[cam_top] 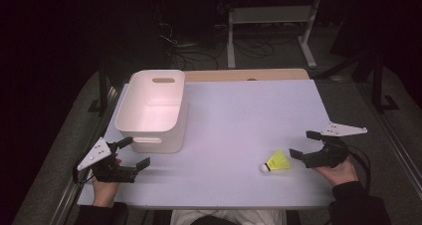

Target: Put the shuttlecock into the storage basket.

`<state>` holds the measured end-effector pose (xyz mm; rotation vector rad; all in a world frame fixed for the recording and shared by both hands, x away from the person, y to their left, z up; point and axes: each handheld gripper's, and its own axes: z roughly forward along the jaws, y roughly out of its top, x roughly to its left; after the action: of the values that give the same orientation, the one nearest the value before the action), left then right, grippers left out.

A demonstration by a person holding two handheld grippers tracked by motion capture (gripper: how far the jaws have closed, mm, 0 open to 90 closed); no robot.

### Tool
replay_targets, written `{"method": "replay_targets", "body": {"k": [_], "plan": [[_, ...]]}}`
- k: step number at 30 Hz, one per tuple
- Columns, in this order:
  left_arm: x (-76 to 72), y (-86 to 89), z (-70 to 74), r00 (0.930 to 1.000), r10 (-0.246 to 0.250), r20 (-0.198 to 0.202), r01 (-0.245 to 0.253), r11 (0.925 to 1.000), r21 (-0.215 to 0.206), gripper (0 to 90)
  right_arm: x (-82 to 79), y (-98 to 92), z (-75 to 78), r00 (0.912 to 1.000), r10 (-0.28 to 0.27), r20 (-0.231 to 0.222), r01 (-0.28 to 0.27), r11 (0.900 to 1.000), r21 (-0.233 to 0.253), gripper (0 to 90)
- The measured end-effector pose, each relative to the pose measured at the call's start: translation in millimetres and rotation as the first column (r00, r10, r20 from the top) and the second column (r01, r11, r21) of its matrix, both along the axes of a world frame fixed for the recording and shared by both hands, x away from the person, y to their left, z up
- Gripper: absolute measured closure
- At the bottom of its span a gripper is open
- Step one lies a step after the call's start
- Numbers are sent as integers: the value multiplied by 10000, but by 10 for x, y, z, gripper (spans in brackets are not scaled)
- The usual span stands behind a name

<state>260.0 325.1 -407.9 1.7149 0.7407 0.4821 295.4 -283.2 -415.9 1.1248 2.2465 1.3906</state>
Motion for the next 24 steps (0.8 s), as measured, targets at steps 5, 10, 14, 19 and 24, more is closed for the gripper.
{"method": "replay_targets", "body": {"k": [5, 10, 14, 19, 24], "plan": [[1, -6, -4, 10000, -37, -59, 37, 10000, 18, 0, 1, 6, 1, 10000, -31, -39, 31, 10000, 5, 0], [-2, -4, -4, 10000, -40, -55, 40, 10000, 41, 0, 3, 8, 7, 10000, -13, -58, 14, 9999, 109, 0], [-3, -2, -3, 10000, -34, -47, 34, 10000, 46, 0, 5, 9, 16, 10000, -13, -78, 14, 9999, 107, 0], [-5, -2, -5, 10000, -26, -51, 26, 10000, 72, 0, 5, 9, 39, 10000, 14, -41, -14, 10000, -7, 0], [-10, 2, -5, 10000, 2, -55, -1, 9999, 115, 0, 2, 19, 73, 9999, 111, -95, -114, 9994, -339, 0]]}}
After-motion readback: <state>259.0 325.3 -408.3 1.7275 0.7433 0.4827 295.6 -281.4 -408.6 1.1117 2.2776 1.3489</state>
